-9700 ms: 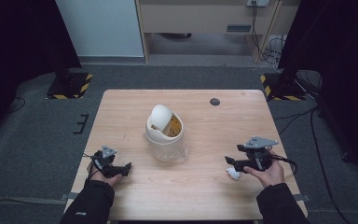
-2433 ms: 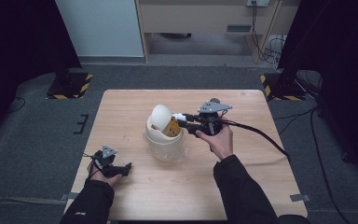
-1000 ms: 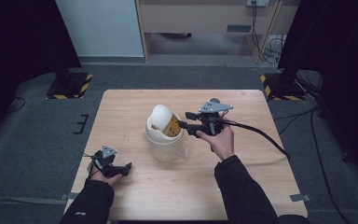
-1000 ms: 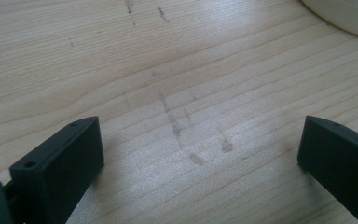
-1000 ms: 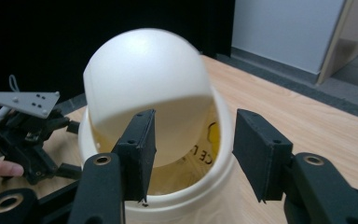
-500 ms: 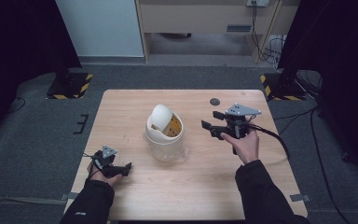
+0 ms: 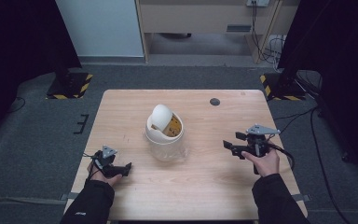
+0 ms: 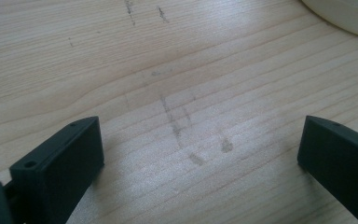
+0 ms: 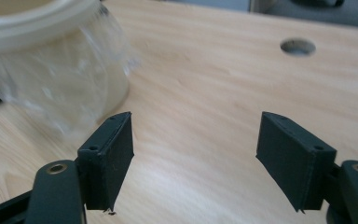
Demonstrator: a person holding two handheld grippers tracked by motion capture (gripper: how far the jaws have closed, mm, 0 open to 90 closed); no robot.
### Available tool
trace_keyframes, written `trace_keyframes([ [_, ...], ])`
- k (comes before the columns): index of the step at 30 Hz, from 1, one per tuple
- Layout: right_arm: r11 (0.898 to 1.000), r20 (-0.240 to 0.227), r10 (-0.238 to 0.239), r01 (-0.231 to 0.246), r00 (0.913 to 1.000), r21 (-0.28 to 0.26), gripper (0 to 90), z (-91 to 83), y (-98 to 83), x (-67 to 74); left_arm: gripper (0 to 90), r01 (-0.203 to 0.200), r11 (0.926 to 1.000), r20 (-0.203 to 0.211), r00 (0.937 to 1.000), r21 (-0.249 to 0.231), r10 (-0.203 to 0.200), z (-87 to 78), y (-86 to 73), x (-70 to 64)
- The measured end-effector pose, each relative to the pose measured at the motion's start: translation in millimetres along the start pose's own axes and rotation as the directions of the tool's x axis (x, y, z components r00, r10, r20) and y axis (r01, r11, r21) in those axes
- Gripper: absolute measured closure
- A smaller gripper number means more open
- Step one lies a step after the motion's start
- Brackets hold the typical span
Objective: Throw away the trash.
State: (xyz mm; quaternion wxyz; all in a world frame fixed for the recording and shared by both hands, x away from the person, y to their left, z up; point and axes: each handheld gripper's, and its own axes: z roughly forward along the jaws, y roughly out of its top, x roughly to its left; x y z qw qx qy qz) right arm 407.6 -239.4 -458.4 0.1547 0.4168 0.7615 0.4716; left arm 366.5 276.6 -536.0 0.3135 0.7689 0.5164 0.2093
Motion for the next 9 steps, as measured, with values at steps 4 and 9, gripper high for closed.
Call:
trace_keyframes([
  [4,0.998,0.040,0.009,-0.011,0.9992,0.059,24.8,-0.3,-17.2,-11.5,0.0,0.000,1.0000,0.000,1.0000,0.000,0.000,0.0,0.0,0.0],
  [9,0.992,0.110,-0.017,0.003,0.9938,0.129,21.5,0.2,-35.1,-23.4,0.0,0.000,1.0000,0.001,1.0000,0.000,0.000,0.0,0.0,0.1],
])
